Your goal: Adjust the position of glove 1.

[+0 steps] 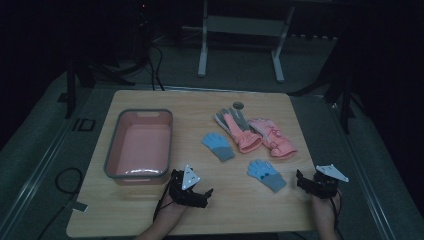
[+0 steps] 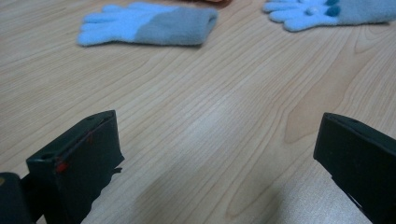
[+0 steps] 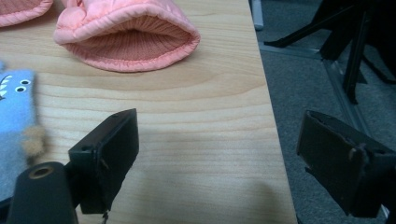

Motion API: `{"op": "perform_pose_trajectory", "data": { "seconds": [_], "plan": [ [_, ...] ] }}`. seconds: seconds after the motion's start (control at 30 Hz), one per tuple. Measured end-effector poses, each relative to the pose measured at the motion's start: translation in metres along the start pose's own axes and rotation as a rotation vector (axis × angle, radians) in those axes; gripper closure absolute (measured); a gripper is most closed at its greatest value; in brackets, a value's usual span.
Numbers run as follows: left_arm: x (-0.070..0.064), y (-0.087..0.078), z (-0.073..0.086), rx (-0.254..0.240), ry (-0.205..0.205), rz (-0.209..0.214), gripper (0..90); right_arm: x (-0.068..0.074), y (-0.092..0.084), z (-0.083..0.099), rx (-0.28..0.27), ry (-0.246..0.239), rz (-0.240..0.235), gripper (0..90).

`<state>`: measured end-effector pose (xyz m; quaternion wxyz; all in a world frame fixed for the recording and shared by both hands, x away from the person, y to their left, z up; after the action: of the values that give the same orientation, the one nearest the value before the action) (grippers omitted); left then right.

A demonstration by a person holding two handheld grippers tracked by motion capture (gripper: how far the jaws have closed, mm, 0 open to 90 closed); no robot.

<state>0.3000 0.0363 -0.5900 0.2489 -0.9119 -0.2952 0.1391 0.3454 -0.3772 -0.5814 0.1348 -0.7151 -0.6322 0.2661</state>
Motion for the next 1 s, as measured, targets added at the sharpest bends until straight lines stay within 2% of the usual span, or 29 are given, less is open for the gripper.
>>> {"op": "perform_pose_trajectory", "data": {
  "seconds": [0.13,0.3,0.43,0.47,0.53,0.6,0.73,0.83,0.9,1.0],
  "plan": [
    [-0.001,0.000,0.000,0.001,0.008,0.000,0.9,0.000,-0.001,0.000,0.004,0.003,-0.017,12.7],
    [-0.001,0.000,0.000,0.000,0.008,0.002,0.9,0.004,-0.005,-0.005,0.007,-0.008,-0.074,12.0],
    [-0.001,0.000,0.000,0.003,0.012,0.000,0.9,0.007,-0.011,-0.012,0.061,-0.001,-0.129,11.8],
    [-0.001,0.000,0.000,0.003,0.012,0.000,0.9,0.008,-0.013,-0.015,0.058,-0.007,-0.124,12.3],
    [-0.001,0.000,0.000,0.004,0.011,0.001,0.9,0.009,-0.018,-0.022,0.079,-0.005,-0.167,13.9],
    [-0.001,0.000,0.000,0.003,0.012,0.000,0.9,0.010,-0.022,-0.029,0.073,0.006,-0.204,14.4],
    [-0.001,0.000,0.000,0.002,0.011,0.001,0.9,0.015,-0.028,-0.041,0.065,-0.049,-0.208,13.3],
    [-0.002,0.000,0.000,0.006,0.015,0.002,0.9,0.021,-0.032,-0.049,0.072,-0.072,-0.242,11.4],
    [-0.002,0.000,0.000,0.004,0.015,0.001,0.9,0.026,-0.033,-0.056,0.079,-0.082,-0.231,11.4],
    [-0.001,0.000,0.000,0.008,0.018,0.001,0.9,0.031,-0.036,-0.062,0.069,-0.095,-0.249,11.4]
  ]
}}
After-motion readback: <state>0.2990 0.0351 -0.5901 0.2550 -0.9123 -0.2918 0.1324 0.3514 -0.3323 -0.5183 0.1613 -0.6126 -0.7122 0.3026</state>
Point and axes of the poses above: each handheld gripper's, and its own axes: y roughly forward along the jaws, z roughly out of its underside, x roughly to its left, the point moved 5 cm from there along y, roughly forward along the jaws, and after that the axes turned 12 degrees about z, right-handed, at the moved point
